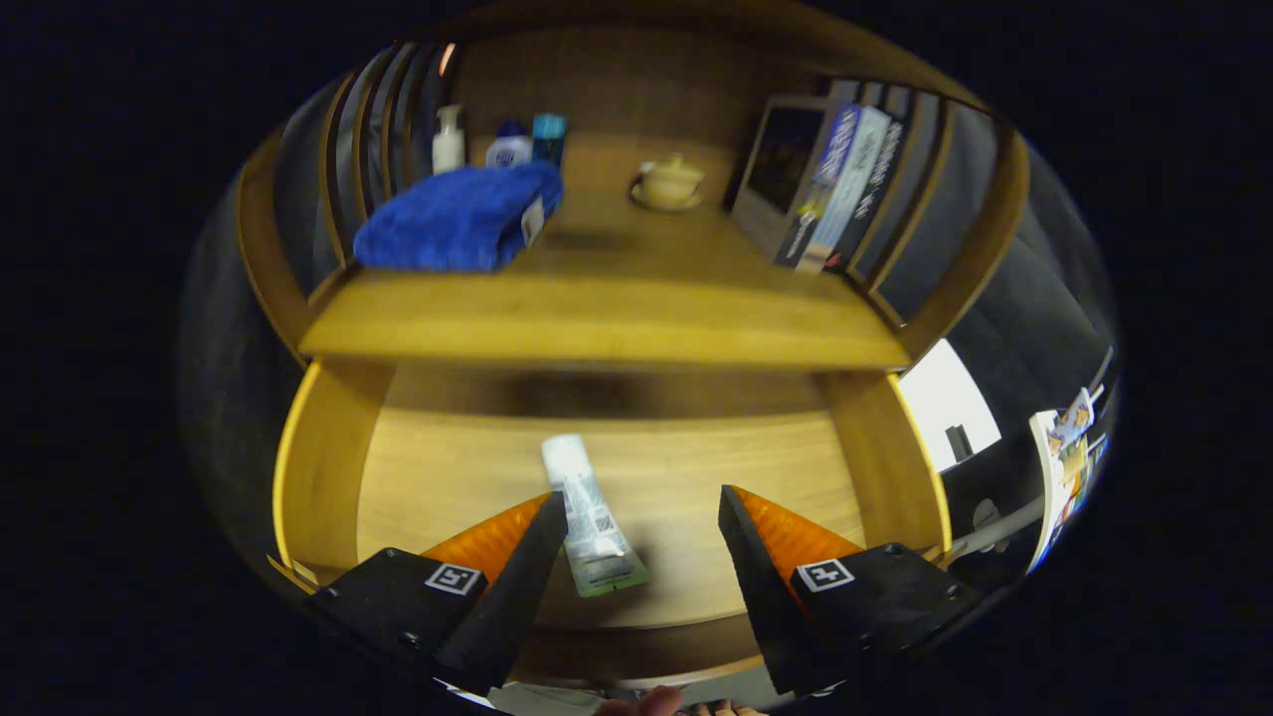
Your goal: Pull open the drawer, take out the items inside it, and place them on the countertop above the cabinet.
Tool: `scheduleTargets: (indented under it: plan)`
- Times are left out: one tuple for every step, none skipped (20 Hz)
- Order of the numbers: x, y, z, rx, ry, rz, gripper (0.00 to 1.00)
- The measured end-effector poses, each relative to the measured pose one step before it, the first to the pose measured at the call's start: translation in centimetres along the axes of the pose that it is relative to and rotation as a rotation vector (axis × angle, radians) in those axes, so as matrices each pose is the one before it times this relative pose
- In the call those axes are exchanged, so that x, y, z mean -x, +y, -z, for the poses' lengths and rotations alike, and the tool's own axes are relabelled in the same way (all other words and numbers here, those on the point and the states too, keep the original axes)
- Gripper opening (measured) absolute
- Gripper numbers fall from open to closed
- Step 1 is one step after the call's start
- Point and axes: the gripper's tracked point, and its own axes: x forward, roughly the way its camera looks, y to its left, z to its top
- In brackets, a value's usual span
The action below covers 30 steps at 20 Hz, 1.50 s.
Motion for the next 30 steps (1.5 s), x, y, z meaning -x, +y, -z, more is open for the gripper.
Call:
scheduleTargets:
  plan:
    - [-1.073,0.397,0.655,-0.00943,0.04182,-0.01732,0.99]
    - [-0.691,0.538,0.376,-0.00511,0.03132,-0.02625,0.99]
    - [-0.916,0.193,0.236,-0.00088,0.0242,-0.01476,0.99]
    - [-0.776,0.398,-0.035,0.00752,0.01572,-0.01179,0.99]
    - [-0.489,0.27,-0.182,0.00146,0.01169,-0.00576,0.99]
    - [-0.515,0.458,-0.005,-0.00078,0.01169,-0.01012,0.99]
    - [-0.707,0.231,0.106,-0.00192,0.01968,-0.00894,0.99]
    - [-0.518,0.157,0.264,-0.00284,0.0234,-0.0103,0.99]
    - [-0.78,-0.182,0.344,0.00042,0.03185,0.00188,0.99]
    - [-0.146,-0.509,0.147,0.00367,0.02591,0.01948,0.99]
    - [-0.308,-0.071,0.288,0.00001,0.02286,0.00916,0.99]
    - [-0.283,0.088,0.263,-0.0016,0.02174,-0.00077,0.99]
    - [-0.282,0.039,0.153,0.00053,0.0232,0.00139,0.98]
    - [-0.282,-0.214,0.158,0.00408,0.01869,0.00229,0.98]
    - [-0.249,0.038,0.205,0.00744,0.01987,-0.00594,0.98]
    - [0.086,0.528,-0.039,-0.00045,-0.00458,-0.02749,0.98]
    - [-0.206,0.676,-0.251,-0.01203,-0.02088,-0.02907,0.89]
    - [-0.414,0.472,0.327,0.00849,-0.01271,-0.0191,0.8]
    - [0.84,0.099,-0.437,0.0102,-0.01744,0.00248,0.71]
    - [-0.31,0.077,0.026,0.00099,-0.01608,0.01161,0.61]
    - [0.619,0.072,-0.307,0.0118,-0.03226,0.0097,0.57]
    - [0.426,0.247,-0.211,0.0118,-0.02772,0.00165,0.45]
    - [0.699,-0.02,-0.664,-0.00035,-0.05037,0.01425,0.34]
    - [0.854,-0.432,-0.735,-0.01395,-0.0467,0.03481,0.34]
    - [1.155,-0.556,-0.507,-0.00415,-0.03347,0.03563,0.33]
    - [1.202,-0.831,-0.499,-0.0046,-0.02854,0.04285,0.33]
    - [1.232,-0.748,-0.469,-0.01282,-0.02417,0.03366,0.33]
    - [1.267,-0.441,-0.502,-0.02186,-0.02285,0.01452,0.33]
    - [1.214,-0.208,-0.809,-0.02633,-0.03208,0.0028,0.33]
    - [1.15,-0.07,-1.204,-0.02178,-0.04259,-0.00021,0.33]
